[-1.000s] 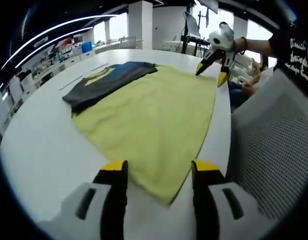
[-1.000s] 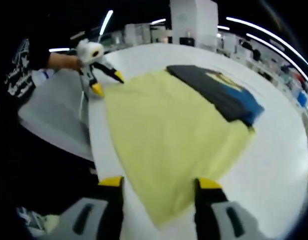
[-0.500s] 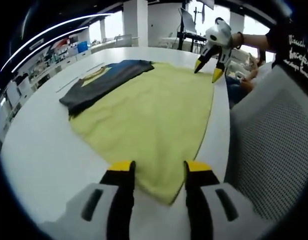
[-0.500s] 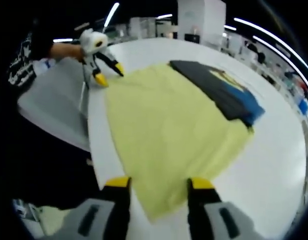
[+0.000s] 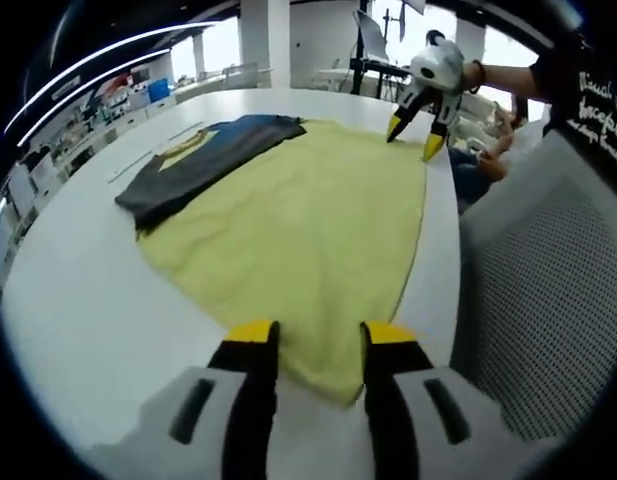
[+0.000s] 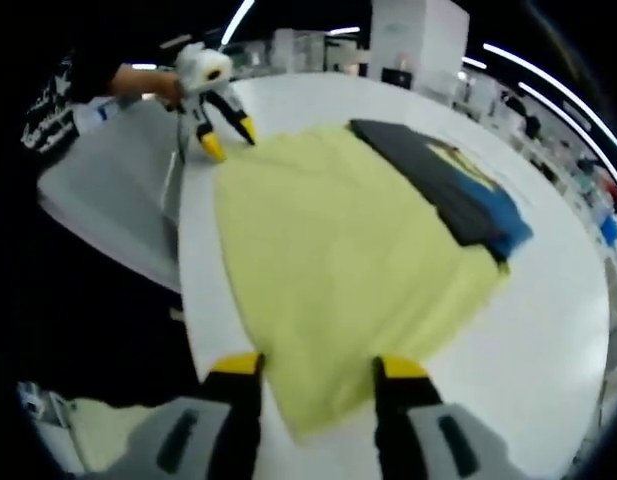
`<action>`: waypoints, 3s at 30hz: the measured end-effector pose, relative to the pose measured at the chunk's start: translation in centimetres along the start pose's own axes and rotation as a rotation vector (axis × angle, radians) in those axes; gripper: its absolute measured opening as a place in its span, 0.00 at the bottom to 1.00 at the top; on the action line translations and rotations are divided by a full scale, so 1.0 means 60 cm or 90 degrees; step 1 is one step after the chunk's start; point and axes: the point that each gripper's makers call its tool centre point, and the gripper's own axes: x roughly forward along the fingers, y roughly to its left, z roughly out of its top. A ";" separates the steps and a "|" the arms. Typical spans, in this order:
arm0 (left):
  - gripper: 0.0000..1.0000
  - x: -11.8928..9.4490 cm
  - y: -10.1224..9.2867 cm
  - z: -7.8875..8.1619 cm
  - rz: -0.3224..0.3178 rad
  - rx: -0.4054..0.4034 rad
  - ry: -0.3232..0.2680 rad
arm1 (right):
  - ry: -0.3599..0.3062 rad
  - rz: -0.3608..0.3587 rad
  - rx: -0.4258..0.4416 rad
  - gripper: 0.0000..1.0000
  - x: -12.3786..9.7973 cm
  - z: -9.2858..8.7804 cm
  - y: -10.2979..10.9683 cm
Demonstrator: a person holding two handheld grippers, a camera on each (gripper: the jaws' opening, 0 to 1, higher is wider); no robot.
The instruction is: Fold the garment on the visible template until the final outline fits inside the template.
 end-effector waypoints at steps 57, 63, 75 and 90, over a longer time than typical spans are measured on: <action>0.00 -0.018 -0.001 -0.004 0.009 0.095 0.046 | -0.036 -0.039 0.092 0.00 0.000 0.004 -0.025; 0.00 -0.026 -0.008 0.000 0.025 0.094 0.039 | -0.036 -0.027 0.097 0.00 -0.008 -0.002 -0.008; 0.00 -0.053 -0.032 -0.004 0.055 0.073 0.049 | -0.061 -0.023 0.103 0.00 -0.048 0.015 0.035; 0.00 -0.101 -0.084 0.007 0.049 0.030 0.027 | -0.081 -0.028 0.109 0.00 -0.099 0.027 0.079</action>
